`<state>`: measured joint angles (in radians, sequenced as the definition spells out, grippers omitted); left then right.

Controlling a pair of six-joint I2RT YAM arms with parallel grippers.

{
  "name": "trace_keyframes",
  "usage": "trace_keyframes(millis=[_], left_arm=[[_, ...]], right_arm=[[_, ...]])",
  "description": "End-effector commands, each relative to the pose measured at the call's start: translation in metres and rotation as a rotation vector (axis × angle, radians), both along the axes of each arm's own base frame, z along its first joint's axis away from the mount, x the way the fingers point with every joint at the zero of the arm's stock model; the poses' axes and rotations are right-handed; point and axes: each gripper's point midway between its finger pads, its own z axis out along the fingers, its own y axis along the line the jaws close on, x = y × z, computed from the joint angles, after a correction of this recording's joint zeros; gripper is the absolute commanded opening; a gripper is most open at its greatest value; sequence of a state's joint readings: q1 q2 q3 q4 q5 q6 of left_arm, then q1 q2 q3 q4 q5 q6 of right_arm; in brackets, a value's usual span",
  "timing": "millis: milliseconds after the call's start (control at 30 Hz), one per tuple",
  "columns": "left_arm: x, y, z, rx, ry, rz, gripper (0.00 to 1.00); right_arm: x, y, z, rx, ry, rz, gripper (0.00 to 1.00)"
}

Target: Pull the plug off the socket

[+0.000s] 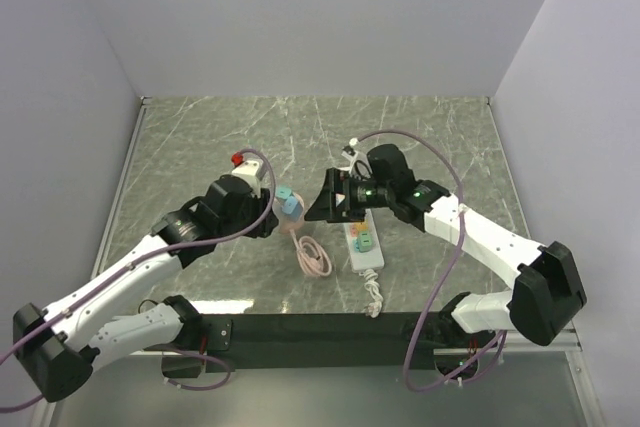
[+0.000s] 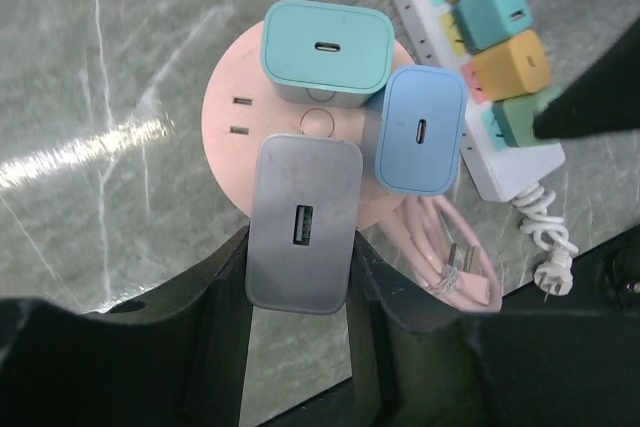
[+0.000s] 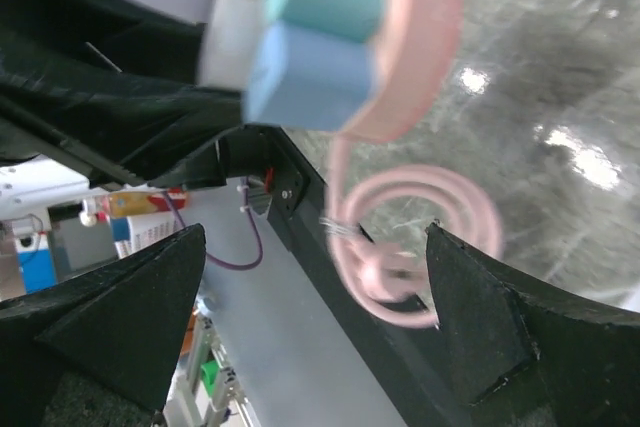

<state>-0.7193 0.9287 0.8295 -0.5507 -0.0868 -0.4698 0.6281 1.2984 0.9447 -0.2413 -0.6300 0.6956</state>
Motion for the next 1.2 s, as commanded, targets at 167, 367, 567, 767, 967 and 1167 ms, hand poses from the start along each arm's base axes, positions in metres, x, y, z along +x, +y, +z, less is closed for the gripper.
trace_keyframes(millis=[167,367,567,767,967,1167], left_arm=[[0.042,-0.007,0.046,-0.276,0.049,0.422,0.00],[0.040,-0.005,0.052,-0.441,0.097,0.546,0.00],[0.033,0.002,0.026,-0.450,0.194,0.664,0.00],[0.038,0.008,0.027,-0.430,0.158,0.681,0.00],[0.037,-0.004,0.021,-0.438,0.186,0.630,0.00],[0.035,-0.006,0.030,-0.478,0.169,0.599,0.00]], right_arm=[[0.021,0.029,0.001,0.012,-0.056,-0.177,0.97],[0.037,0.033,-0.010,0.011,-0.079,-0.354,0.96],[0.049,0.036,0.008,0.057,-0.157,-0.440,0.96],[0.053,0.027,0.040,0.040,-0.251,-0.474,0.94],[0.055,0.054,0.002,-0.110,-0.230,-0.300,0.95],[0.047,0.074,-0.024,-0.141,-0.192,-0.166,0.94]])
